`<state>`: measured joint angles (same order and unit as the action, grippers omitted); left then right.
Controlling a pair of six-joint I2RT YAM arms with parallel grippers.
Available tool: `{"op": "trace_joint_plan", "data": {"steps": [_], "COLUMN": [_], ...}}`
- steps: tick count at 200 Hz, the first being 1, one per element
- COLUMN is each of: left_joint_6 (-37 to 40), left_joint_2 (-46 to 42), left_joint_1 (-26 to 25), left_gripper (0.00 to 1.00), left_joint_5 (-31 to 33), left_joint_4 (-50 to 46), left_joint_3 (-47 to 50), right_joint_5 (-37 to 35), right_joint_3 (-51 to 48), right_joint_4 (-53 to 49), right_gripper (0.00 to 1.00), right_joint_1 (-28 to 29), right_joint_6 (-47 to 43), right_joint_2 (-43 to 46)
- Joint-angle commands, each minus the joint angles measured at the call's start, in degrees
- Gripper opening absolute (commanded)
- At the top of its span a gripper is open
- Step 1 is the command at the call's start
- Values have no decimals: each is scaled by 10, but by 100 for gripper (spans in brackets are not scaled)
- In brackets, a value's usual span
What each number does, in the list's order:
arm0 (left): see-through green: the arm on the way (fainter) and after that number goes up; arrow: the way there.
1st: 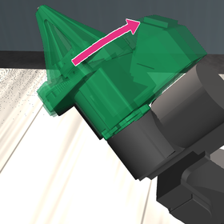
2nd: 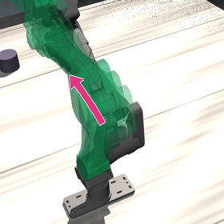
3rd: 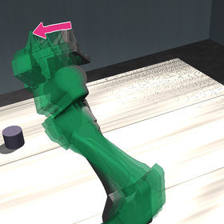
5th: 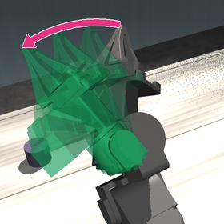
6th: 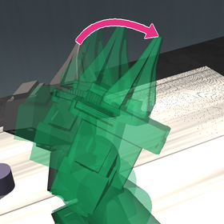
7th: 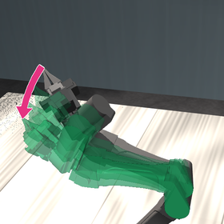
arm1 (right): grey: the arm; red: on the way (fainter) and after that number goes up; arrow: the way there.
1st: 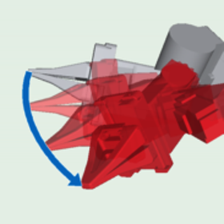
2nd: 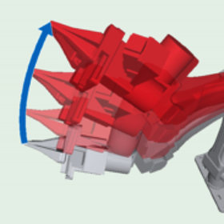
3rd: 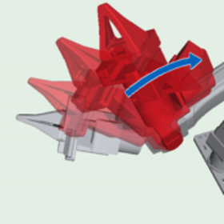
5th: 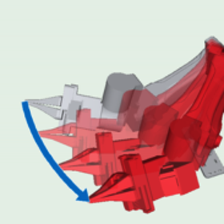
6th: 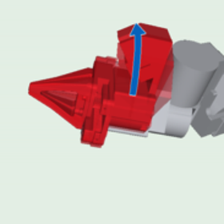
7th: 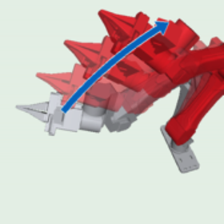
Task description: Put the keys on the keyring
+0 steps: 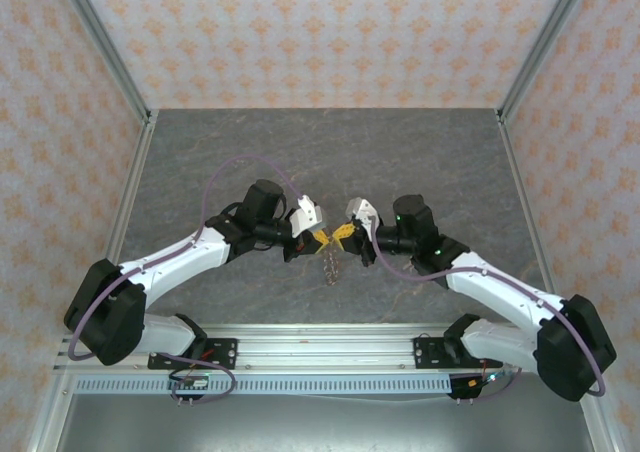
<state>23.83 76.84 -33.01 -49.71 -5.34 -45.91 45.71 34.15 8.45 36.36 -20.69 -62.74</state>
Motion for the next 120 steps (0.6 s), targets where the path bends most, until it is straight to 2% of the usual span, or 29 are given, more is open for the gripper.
{"op": "trace_joint_plan", "data": {"steps": [1, 34, 86, 120], "left_joint_6": [-2, -2, -2, -1], "left_joint_2": [-19, -20, -17, -16], "left_joint_1": [-3, -3, -3, -3], "left_gripper": [0, 0, 0, 0], "left_joint_5": [-13, -9, -10, -13], "left_joint_4": [19, 16, 15, 12], "left_joint_3": [-2, -2, -5, -6], "right_joint_5": [21, 15, 49, 15], "right_joint_3": [26, 24, 30, 28], "right_joint_4": [16, 10, -23, -12], "right_gripper": [0, 0, 0, 0], "right_joint_1": [3, 4, 3, 4], "right_joint_6": [3, 3, -4, -8], "right_joint_2": [-9, -6, -9, -11]}}
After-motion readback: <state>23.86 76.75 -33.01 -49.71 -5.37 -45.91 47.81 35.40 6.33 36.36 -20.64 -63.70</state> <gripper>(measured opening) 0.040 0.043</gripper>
